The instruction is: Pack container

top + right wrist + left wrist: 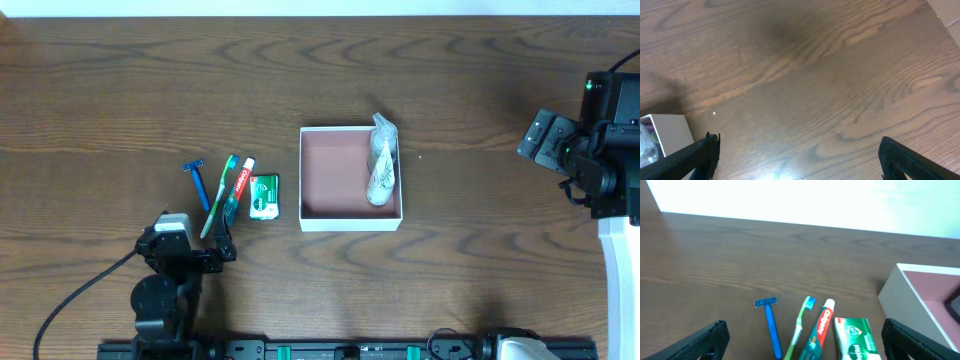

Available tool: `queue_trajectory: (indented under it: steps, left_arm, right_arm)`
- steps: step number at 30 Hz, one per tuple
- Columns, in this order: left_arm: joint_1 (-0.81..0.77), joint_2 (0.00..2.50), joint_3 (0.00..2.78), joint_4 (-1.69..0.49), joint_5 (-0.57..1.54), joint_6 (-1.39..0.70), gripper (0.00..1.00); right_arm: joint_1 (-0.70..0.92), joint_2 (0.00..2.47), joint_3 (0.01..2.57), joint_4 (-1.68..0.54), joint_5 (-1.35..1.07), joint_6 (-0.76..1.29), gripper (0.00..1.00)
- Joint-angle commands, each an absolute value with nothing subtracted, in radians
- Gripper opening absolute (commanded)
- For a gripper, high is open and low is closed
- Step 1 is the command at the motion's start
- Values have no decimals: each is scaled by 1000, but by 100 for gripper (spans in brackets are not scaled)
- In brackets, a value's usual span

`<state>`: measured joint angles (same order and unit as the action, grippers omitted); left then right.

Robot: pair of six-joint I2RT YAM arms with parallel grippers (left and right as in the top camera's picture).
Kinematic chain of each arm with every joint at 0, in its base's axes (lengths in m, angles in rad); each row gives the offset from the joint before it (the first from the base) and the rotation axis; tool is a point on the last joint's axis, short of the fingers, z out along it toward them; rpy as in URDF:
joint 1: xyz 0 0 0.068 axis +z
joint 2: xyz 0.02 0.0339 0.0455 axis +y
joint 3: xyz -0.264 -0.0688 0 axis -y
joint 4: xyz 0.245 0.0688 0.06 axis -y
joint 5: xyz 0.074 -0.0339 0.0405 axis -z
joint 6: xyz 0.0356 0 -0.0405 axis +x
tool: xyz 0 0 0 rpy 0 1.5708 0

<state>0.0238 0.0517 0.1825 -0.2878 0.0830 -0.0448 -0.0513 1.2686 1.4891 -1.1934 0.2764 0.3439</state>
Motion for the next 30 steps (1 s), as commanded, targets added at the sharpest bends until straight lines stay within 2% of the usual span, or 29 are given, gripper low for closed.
queue_trajectory:
  steps: [1,7,15,28,30]
  left_arm:
    - [28,175,307,-327,61,-137,98]
    - [30,662,655,-494,-51,-131,98]
    - [95,1304,1078,-606,15,-133,98]
    - [160,1713,1123,-625,-4,-136,99]
    - [163,1750,1123,-616,-2,-136,95]
  right_arm:
    - [-59,1270,1484,-1195,276,336,99]
    - [-59,1270,1484,-1196,276,336,99]
    - [-59,1270,1484,-1197,276,336,99]
    - [-59,1270,1484,-1197,276,336,99]
    - [-59,1270,1484,-1197,276,336,99]
